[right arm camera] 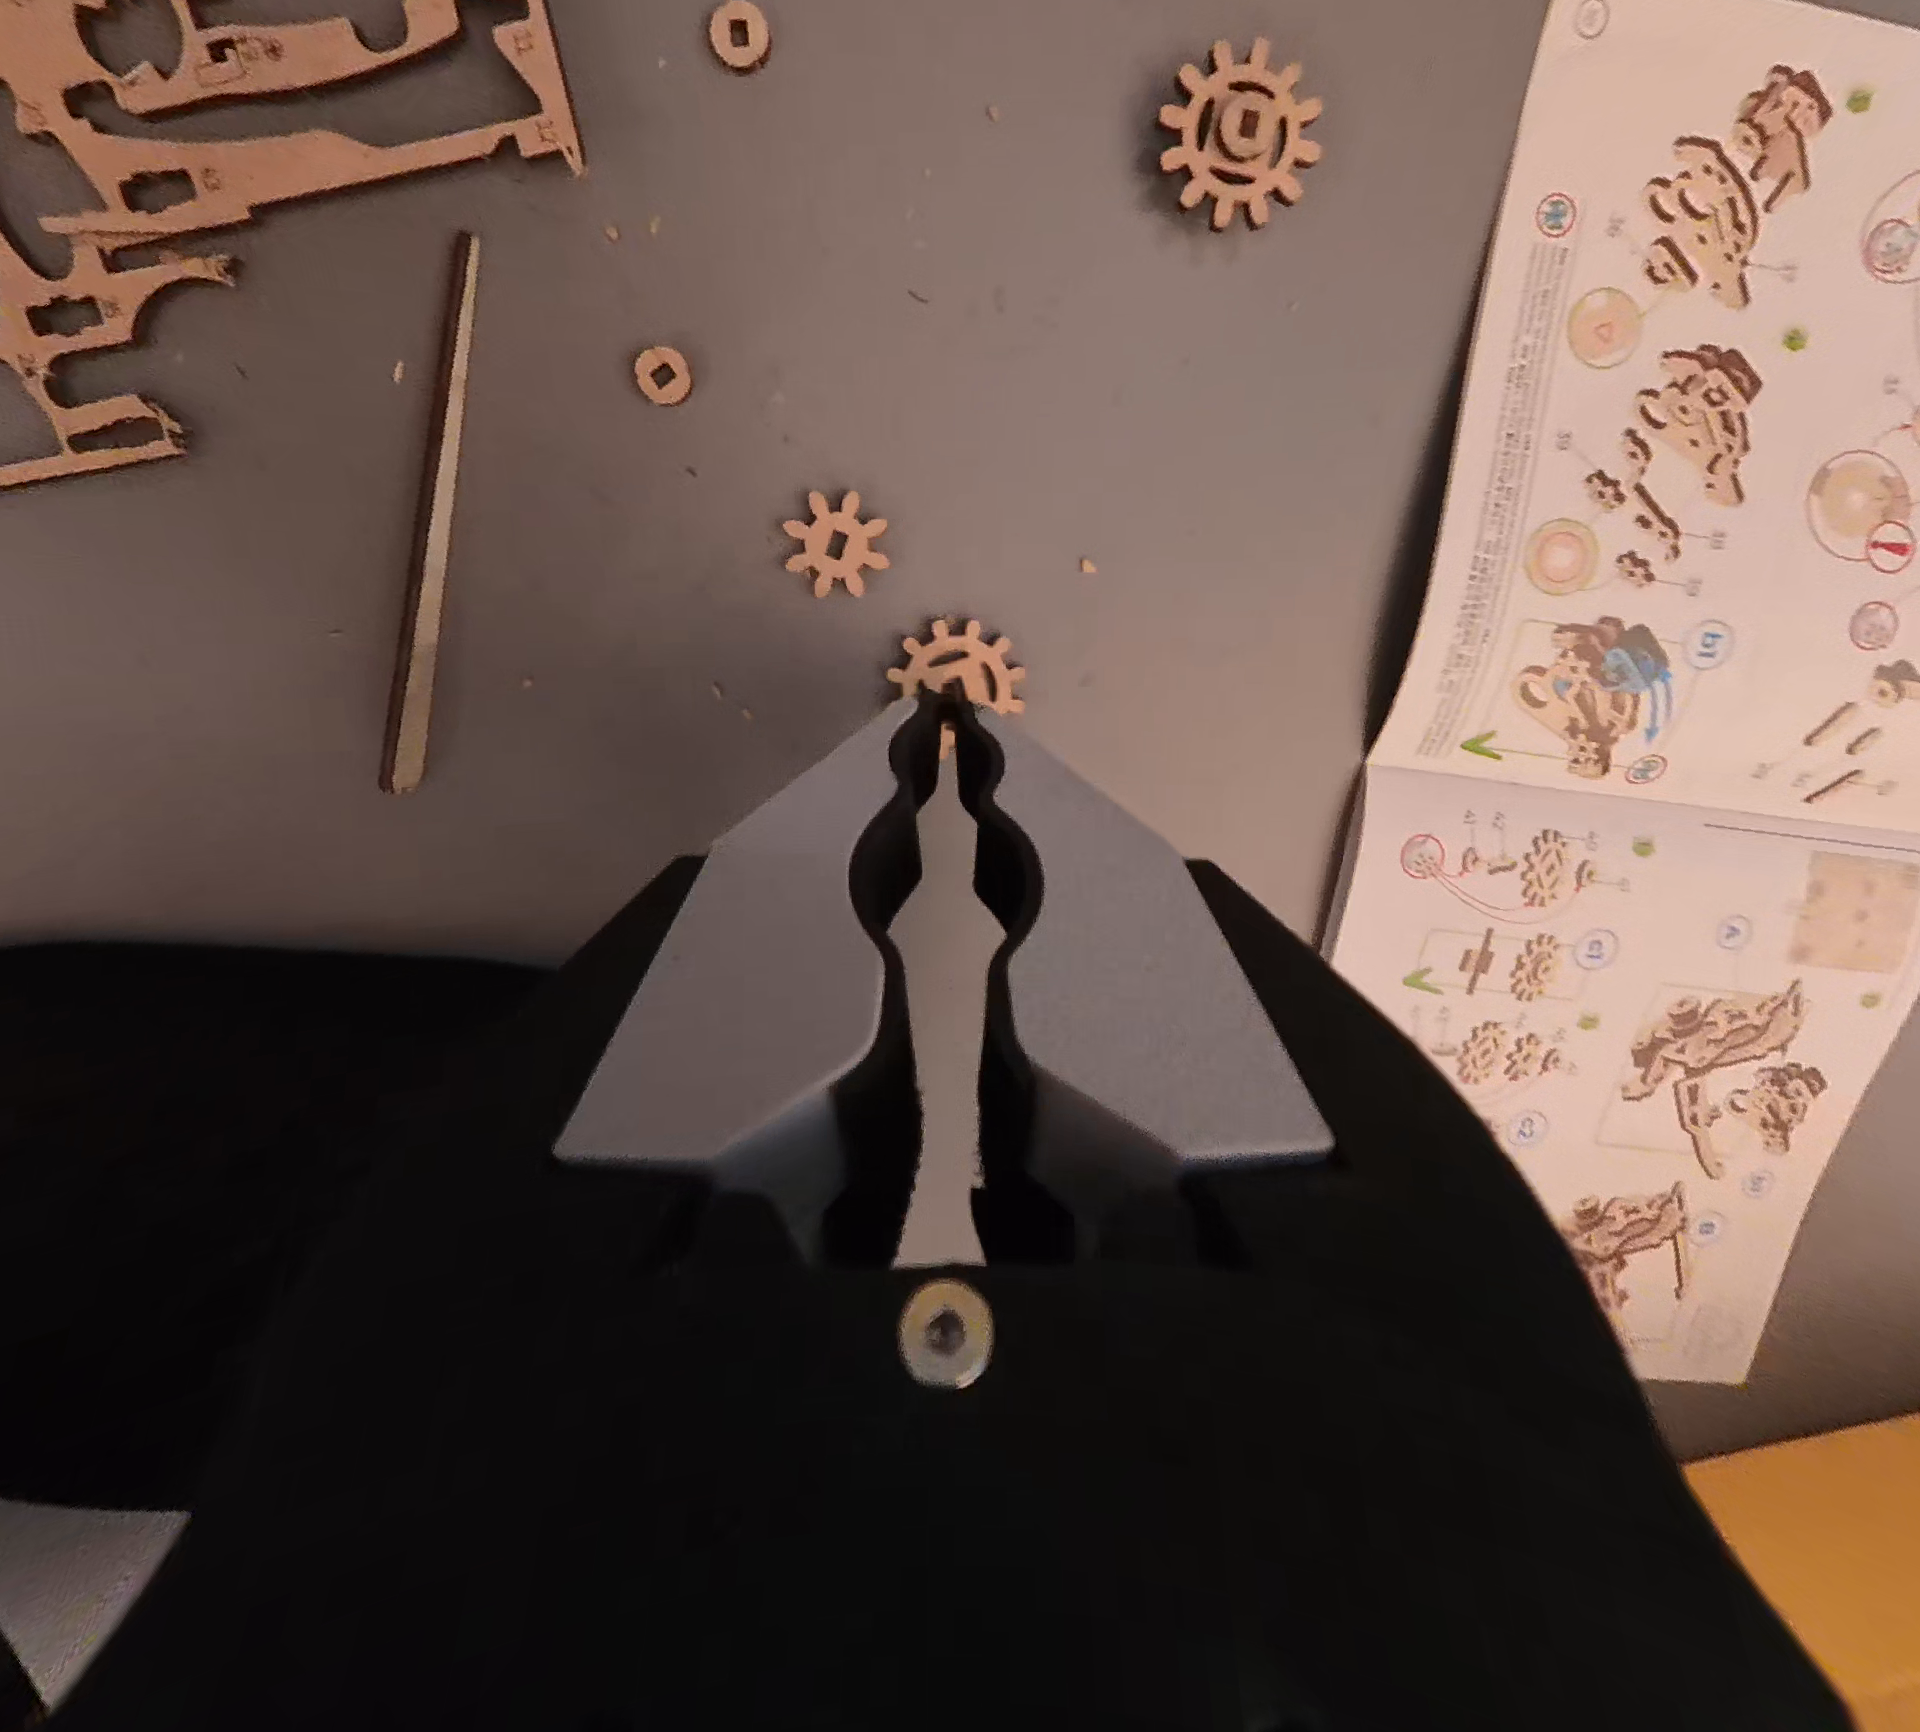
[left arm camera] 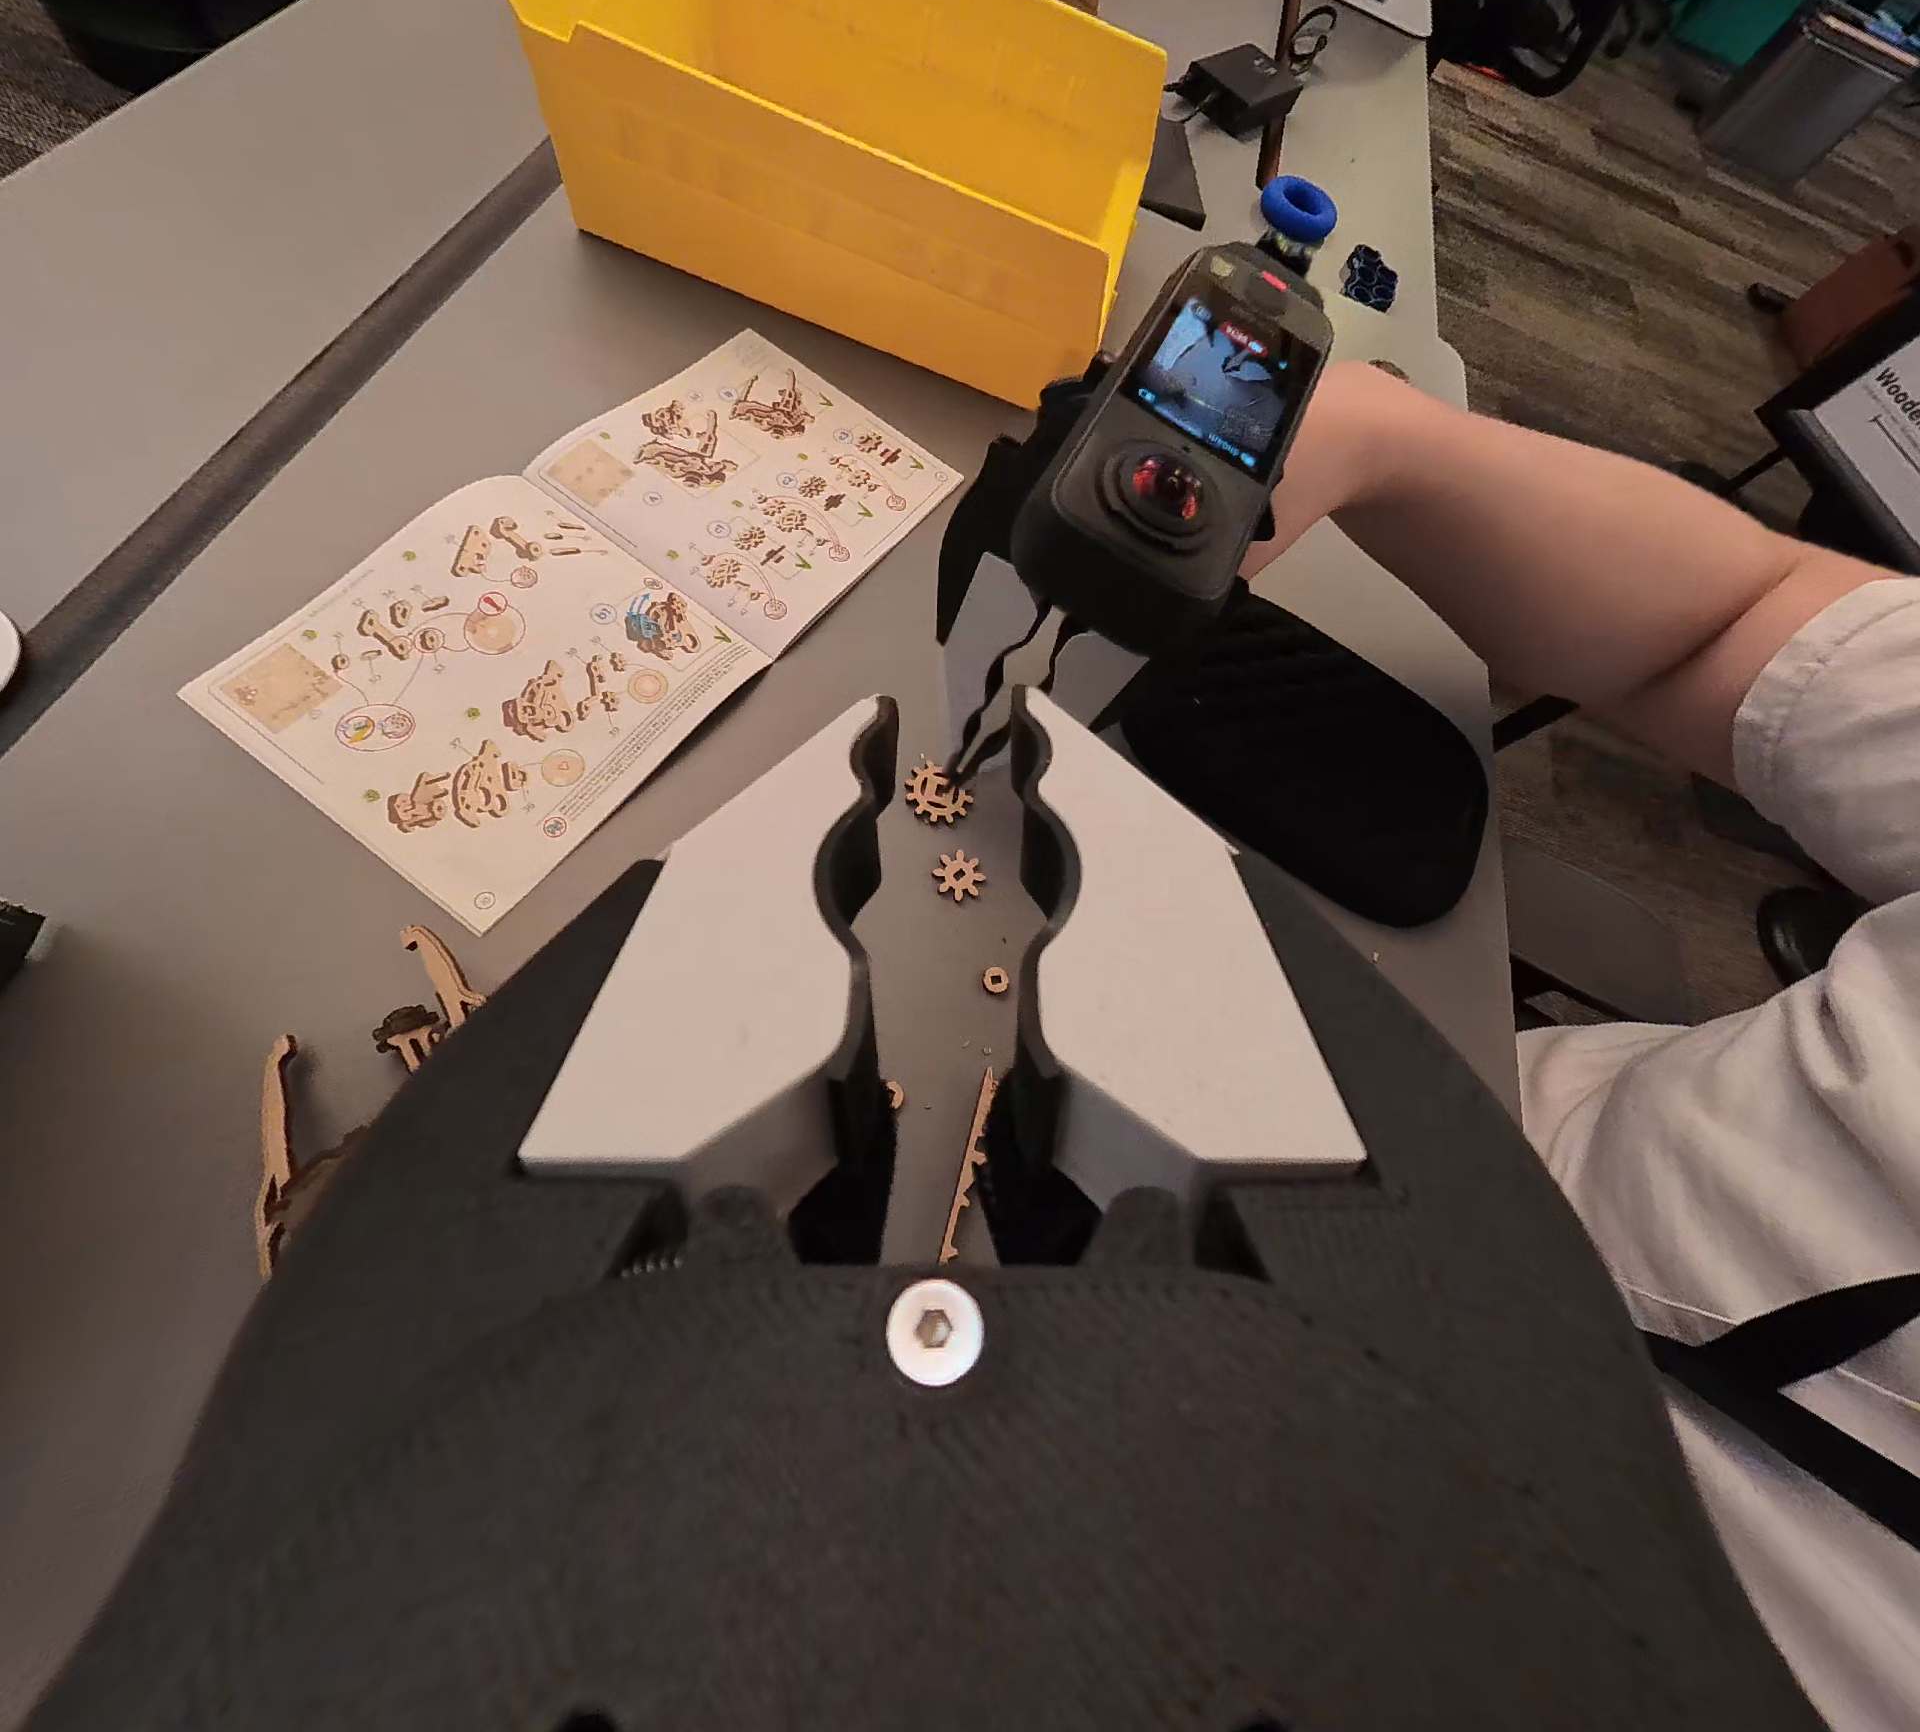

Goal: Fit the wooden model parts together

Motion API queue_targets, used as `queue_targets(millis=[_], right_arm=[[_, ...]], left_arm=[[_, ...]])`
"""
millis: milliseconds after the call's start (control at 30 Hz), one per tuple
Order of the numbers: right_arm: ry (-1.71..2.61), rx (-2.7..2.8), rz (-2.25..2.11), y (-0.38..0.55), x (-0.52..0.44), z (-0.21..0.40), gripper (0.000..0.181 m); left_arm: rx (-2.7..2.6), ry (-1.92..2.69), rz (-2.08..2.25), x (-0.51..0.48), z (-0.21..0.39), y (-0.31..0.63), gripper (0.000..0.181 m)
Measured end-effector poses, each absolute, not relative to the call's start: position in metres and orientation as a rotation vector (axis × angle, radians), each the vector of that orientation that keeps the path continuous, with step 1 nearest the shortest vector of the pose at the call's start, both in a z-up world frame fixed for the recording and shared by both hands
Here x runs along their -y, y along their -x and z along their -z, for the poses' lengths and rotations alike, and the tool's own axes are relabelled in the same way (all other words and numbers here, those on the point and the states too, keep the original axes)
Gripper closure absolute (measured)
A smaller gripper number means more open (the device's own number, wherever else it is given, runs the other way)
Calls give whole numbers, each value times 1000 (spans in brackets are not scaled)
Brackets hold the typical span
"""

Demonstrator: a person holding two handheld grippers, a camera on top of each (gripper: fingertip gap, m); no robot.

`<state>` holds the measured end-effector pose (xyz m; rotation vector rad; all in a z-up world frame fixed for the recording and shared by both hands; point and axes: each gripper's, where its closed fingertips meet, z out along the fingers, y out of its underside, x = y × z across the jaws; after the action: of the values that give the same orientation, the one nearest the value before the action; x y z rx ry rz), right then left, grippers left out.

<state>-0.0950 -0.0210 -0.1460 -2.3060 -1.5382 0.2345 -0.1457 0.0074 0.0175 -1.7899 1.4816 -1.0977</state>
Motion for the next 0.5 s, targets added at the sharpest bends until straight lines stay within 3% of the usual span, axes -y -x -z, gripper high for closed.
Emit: queue_targets(millis=[500], right_arm=[[2345, 1678, -125, 95, 17, 148, 181]], left_arm=[[-1475, 1803, 1093, -10, -14, 144, 162]])
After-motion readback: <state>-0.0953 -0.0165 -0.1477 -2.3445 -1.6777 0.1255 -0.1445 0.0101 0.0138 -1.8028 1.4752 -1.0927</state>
